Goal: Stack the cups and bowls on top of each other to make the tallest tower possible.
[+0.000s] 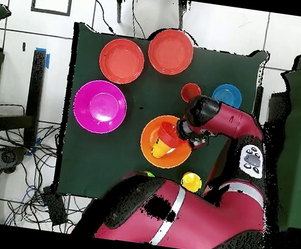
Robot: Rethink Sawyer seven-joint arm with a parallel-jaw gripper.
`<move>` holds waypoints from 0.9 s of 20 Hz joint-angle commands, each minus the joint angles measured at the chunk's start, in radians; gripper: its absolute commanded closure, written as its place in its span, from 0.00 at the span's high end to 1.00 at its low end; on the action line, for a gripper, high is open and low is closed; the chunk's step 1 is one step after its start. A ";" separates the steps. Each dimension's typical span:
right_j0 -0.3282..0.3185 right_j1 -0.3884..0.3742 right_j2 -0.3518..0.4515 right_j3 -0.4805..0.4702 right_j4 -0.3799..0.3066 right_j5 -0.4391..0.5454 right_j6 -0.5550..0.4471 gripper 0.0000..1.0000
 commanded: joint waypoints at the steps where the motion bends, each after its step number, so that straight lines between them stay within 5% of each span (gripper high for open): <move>1: -0.008 0.036 0.100 0.055 -0.045 0.022 -0.146 1.00; 18: -0.047 -0.007 0.158 0.107 0.007 -0.025 -0.136 1.00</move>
